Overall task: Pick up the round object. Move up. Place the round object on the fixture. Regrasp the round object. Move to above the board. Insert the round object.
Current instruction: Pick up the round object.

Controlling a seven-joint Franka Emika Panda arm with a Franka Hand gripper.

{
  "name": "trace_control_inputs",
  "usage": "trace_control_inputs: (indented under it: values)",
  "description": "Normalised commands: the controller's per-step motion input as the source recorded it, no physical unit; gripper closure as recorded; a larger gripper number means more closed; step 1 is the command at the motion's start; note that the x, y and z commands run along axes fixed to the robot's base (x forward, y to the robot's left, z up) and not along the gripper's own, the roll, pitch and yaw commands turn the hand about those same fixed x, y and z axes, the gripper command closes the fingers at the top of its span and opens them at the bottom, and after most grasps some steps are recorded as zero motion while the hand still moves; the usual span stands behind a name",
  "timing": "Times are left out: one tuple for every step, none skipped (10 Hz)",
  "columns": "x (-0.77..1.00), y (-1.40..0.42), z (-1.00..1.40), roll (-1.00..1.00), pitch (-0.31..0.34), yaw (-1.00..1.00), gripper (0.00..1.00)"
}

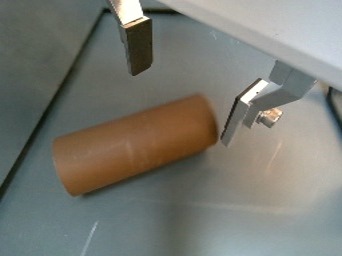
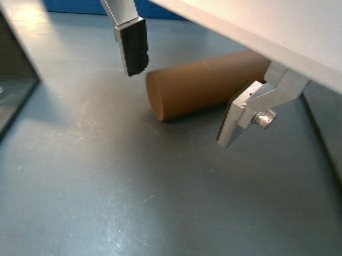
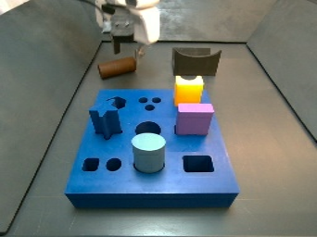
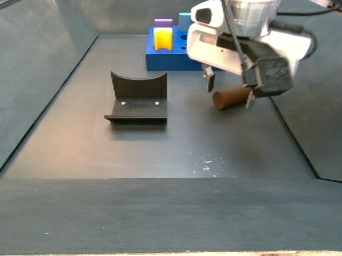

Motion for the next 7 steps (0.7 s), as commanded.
trace_control_inputs:
  values:
    - [-0.08, -0.08, -0.39, -0.31, -0.414, -0.91, 0.00]
    - [0.00, -0.12, -0.13, -0.08, -0.051, -0.98, 0.00]
    - [0.00, -0.07, -0.06, -0.09, -0.054, -0.99, 0.00]
    - [0.00, -0.05, -0.10, -0.14, -0.069, -1.00, 0.00]
    - [-0.03, -0.16, -0.08, -0.07, -0.100, -0.85, 0.00]
    - [-0.47, -0.08, -0.25, -0.06, -0.246, -0.48, 0.00]
    - [-0.47, 0.00, -0.23, -0.07, -0.357, -0.09, 0.00]
